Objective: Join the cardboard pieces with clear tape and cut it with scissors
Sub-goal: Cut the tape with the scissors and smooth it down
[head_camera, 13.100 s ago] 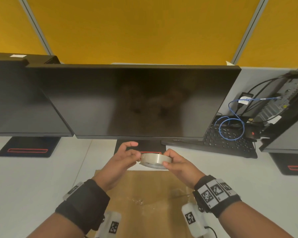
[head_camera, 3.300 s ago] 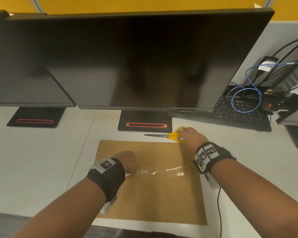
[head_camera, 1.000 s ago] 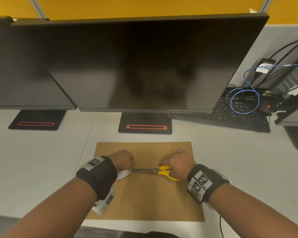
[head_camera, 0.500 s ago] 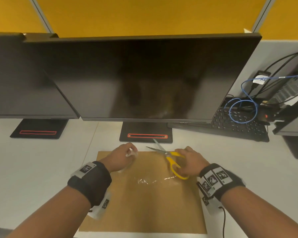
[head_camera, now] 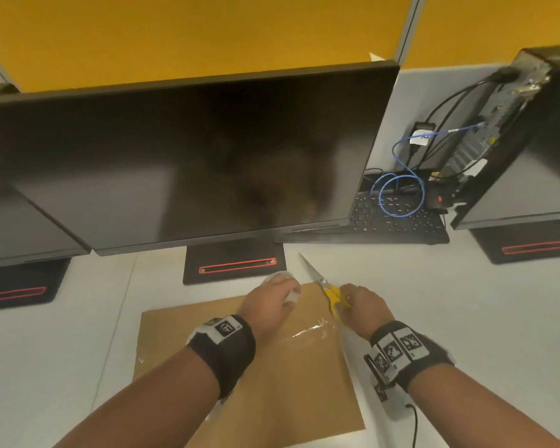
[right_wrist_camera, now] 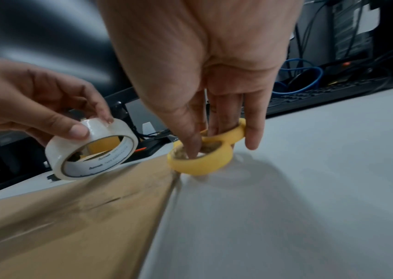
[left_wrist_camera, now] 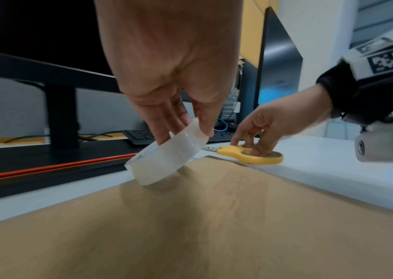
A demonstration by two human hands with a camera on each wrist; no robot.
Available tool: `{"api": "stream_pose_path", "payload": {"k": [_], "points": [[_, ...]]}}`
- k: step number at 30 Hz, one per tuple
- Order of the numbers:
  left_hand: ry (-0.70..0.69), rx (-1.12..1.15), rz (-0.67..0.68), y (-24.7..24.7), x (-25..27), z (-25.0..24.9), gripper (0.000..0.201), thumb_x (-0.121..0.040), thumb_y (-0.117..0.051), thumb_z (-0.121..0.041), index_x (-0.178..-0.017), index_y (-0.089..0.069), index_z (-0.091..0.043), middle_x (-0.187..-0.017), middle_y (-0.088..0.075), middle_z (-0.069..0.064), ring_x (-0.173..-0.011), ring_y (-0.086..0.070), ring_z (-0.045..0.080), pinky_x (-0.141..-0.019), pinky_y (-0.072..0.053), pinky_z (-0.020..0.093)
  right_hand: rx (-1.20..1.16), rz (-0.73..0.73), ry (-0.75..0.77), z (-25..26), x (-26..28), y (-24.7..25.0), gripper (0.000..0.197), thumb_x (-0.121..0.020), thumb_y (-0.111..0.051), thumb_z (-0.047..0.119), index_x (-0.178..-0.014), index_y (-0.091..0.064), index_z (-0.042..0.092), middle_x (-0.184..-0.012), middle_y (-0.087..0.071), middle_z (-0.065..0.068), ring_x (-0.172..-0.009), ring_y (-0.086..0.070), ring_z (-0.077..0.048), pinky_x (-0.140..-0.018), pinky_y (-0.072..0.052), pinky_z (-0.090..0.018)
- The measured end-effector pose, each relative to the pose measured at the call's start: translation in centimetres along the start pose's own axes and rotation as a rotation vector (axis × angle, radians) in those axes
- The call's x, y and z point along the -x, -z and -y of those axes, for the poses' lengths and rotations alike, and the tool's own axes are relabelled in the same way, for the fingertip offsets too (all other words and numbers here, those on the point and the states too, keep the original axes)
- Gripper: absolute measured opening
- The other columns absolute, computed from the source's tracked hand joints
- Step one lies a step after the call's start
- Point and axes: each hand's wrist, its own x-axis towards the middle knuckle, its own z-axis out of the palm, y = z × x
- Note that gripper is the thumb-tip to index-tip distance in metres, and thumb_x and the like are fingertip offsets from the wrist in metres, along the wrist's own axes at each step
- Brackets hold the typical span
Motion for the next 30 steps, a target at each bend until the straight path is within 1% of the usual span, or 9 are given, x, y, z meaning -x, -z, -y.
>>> {"api": "stream_pose_path", "payload": {"k": [3,5,7,9,13,19,24,28,30], "points": [[-0.101,-0.070,0.035,-1.2,-1.4,-2.4,0.027,-0.094,-0.044,-0.022,-0.118,-0.053,-0.028,-0.126,-0.050,-0.007,-0.109,-0.053,0.019,-0.086,-0.045,0.031,-0.027,-0.065,-0.066,-1.9,0.5,0.7,0.022,-0.093,-0.051,0.027,-0.107,-0.056,0.011,-0.094,-0.059,-0.009,-0.091,-0.061,-0.031,-0.071,-0.040,-0.029],[-0.178,-0.141,0.070,-2.2,-2.2,-3.8,0.029,-0.094,-0.043,-0.021,-0.121,-0.052,-0.028,-0.126,-0.050,-0.006,-0.112,-0.051,0.020,-0.085,-0.046,0.034,-0.046,-0.092,-0.120,-3.2,1.0,1.1,0.024,-0.093,-0.051,0.028,-0.109,-0.055,0.010,-0.100,-0.061,-0.012,-0.093,-0.061,-0.032,-0.075,-0.044,-0.032],[-0.264,-0.218,0.106,-3.3,-3.1,-5.1,0.033,-0.095,-0.043,-0.018,-0.126,-0.051,-0.027,-0.126,-0.050,-0.004,-0.114,-0.049,0.022,-0.087,-0.046,0.037,-0.069,-0.106,-0.175,-4.5,1.5,1.4,0.026,-0.094,-0.051,0.029,-0.110,-0.055,0.010,-0.104,-0.060,-0.014,-0.095,-0.061,-0.033,-0.079,-0.047,-0.034],[-0.319,-0.296,0.156,-4.3,-3.8,-6.3,0.037,-0.095,-0.042,-0.012,-0.129,-0.049,-0.025,-0.123,-0.050,-0.001,-0.110,-0.049,0.025,-0.085,-0.046,0.042,-0.078,-0.107,-0.212,-5.3,1.8,1.4,0.026,-0.093,-0.050,0.030,-0.108,-0.055,0.009,-0.104,-0.060,-0.013,-0.094,-0.061,-0.033,-0.077,-0.047,-0.033],[-0.425,-0.491,0.214,-5.5,-4.7,-7.9,0.047,-0.091,-0.041,-0.003,-0.134,-0.044,-0.022,-0.124,-0.047,0.003,-0.107,-0.047,0.029,-0.080,-0.041,0.040,-0.077,-0.115,-0.238,-6.0,2.0,1.5,0.025,-0.092,-0.049,0.030,-0.105,-0.056,0.010,-0.103,-0.064,-0.011,-0.093,-0.062,-0.030,-0.074,-0.047,-0.031],[-0.439,-0.606,0.261,-6.1,-5.5,-7.8,0.045,-0.092,-0.039,-0.005,-0.134,-0.043,-0.020,-0.127,-0.045,0.007,-0.110,-0.045,0.029,-0.092,-0.033,0.038,0.096,-0.138,-0.246,-6.1,2.1,2.0,0.029,-0.092,-0.047,0.032,-0.118,-0.046,0.017,-0.100,-0.069,-0.003,-0.091,-0.066,-0.026,-0.076,-0.046,-0.031],[-0.404,-0.587,0.262,-6.1,-5.7,-7.3,0.044,-0.092,-0.041,-0.007,-0.135,-0.041,-0.019,-0.126,-0.044,0.009,-0.109,-0.045,0.030,-0.090,-0.033,0.037,0.301,-0.167,-0.213,-6.2,1.4,1.8,0.023,-0.092,-0.041,0.036,-0.107,-0.045,0.020,-0.086,-0.070,0.001,-0.084,-0.066,-0.022,-0.081,-0.028,-0.037],[-0.397,-0.552,0.256,-6.4,-6.0,-6.7,0.045,-0.092,-0.041,-0.005,-0.135,-0.042,-0.018,-0.124,-0.044,0.009,-0.108,-0.046,0.030,-0.089,-0.032,0.036,0.362,-0.155,-0.203,-6.0,1.0,1.8,0.027,-0.093,-0.042,0.039,-0.107,-0.050,0.018,-0.098,-0.066,-0.002,-0.097,-0.059,-0.025,-0.087,-0.033,-0.038],[-0.411,-0.507,0.219,-6.6,-5.8,-6.1,0.051,-0.090,-0.041,-0.003,-0.138,-0.041,-0.021,-0.130,-0.044,0.010,-0.115,-0.044,0.032,-0.095,-0.031,0.038,0.364,-0.151,-0.204,-5.8,1.0,1.9,0.028,-0.093,-0.043,0.038,-0.109,-0.051,0.016,-0.104,-0.063,-0.003,-0.098,-0.059,-0.025,-0.086,-0.036,-0.037]]}}
